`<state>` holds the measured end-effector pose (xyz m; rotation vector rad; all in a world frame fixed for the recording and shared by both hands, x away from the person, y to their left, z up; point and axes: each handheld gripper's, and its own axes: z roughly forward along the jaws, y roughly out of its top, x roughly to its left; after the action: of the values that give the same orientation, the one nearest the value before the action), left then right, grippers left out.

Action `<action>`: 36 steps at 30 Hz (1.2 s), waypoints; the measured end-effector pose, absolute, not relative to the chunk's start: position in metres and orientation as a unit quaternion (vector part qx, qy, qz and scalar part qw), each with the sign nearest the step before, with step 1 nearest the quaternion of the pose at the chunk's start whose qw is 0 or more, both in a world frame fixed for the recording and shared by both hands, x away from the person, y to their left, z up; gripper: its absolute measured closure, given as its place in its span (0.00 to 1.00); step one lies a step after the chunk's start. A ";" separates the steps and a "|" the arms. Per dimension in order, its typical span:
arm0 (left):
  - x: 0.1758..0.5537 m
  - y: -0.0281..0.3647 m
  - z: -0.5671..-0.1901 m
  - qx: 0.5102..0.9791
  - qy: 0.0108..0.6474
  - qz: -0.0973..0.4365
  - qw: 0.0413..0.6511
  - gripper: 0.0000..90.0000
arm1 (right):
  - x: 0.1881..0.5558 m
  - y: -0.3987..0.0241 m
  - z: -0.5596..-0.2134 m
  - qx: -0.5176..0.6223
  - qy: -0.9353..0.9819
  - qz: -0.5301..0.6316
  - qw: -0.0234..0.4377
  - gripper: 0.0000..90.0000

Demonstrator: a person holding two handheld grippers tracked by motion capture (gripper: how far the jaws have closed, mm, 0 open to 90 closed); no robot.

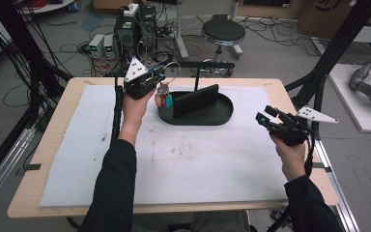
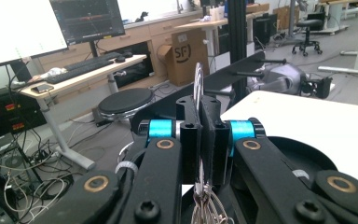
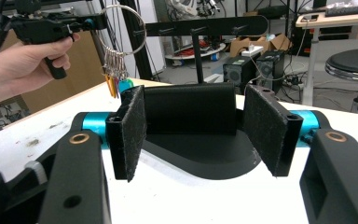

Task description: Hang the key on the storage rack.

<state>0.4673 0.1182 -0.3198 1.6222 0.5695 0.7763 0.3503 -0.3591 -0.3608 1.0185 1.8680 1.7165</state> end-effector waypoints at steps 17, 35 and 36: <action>0.479 0.120 -0.346 0.697 0.272 0.316 0.583 0.96 | 0.350 -0.361 -0.362 0.365 0.669 0.614 0.204 0.45; 0.482 0.120 -0.360 0.684 0.301 0.310 0.588 0.95 | 0.350 -0.361 -0.362 0.365 0.670 0.613 0.206 0.45; 0.483 0.120 -0.361 0.683 0.304 0.310 0.588 0.94 | 0.350 -0.361 -0.362 0.365 0.670 0.613 0.207 0.46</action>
<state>0.4827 0.1203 -0.3605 1.5908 0.7085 0.7220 0.3500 -0.3613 -0.3622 1.0168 1.8660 1.7066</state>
